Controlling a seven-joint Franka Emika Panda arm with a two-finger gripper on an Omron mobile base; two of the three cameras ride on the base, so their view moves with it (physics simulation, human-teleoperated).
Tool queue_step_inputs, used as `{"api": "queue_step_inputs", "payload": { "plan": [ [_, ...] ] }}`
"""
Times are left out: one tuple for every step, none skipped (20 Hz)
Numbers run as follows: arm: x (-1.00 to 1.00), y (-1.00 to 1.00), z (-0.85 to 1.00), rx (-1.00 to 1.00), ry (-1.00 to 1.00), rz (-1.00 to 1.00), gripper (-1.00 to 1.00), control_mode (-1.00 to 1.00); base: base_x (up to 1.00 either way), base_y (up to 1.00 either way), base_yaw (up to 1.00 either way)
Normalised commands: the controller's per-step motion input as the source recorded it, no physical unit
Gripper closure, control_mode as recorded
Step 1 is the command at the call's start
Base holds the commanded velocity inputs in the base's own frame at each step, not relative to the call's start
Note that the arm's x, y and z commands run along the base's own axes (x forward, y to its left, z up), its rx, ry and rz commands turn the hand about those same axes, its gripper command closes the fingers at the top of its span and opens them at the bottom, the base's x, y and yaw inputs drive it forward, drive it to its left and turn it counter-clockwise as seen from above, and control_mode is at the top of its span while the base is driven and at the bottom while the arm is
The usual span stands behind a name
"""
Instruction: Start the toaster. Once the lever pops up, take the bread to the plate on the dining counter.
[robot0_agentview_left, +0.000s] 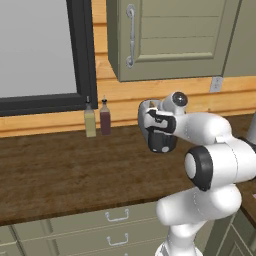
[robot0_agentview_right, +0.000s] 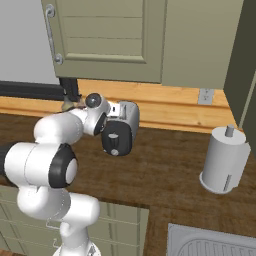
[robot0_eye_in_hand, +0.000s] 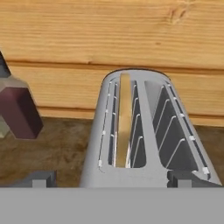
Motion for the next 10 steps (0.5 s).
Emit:
{"api": "queue_step_inputs", "payload": {
  "plan": [
    [0.26, -0.02, -0.02, 0.0, 0.0, 0.0, -1.0, -1.0, 0.0, 0.0, 0.0],
    [0.21, -0.03, -0.06, 0.0, 0.0, 0.0, -1.0, -1.0, 0.0, 0.0, 0.0],
    [0.21, -0.03, -0.12, 0.0, 0.0, 0.0, -1.0, -1.0, 0.0, 0.0, 0.0],
    [0.19, -0.01, -0.2, 0.0, 0.0, 0.0, -1.0, -1.0, 0.0, 0.0, 0.0],
    [0.2, -0.01, -0.24, 0.0, 0.0, 0.0, -1.0, -1.0, 0.0, 0.0, 0.0],
    [0.16, -0.01, -0.26, 0.0, 0.0, 0.0, -1.0, -1.0, 0.0, 0.0, 0.0],
    [0.19, -0.05, -0.29, 0.0, 0.0, 0.0, -1.0, -1.0, 0.0, 0.0, 0.0],
    [0.19, -0.04, -0.3, 0.0, 0.0, 0.0, -1.0, -1.0, 0.0, 0.0, 0.0],
    [0.2, -0.06, -0.27, 0.0, 0.0, 0.0, -1.0, -1.0, 0.0, 0.0, 0.0],
    [0.22, -0.07, -0.27, 0.0, 0.0, 0.0, -1.0, -1.0, 0.0, 0.0, 0.0]
  ]
}}
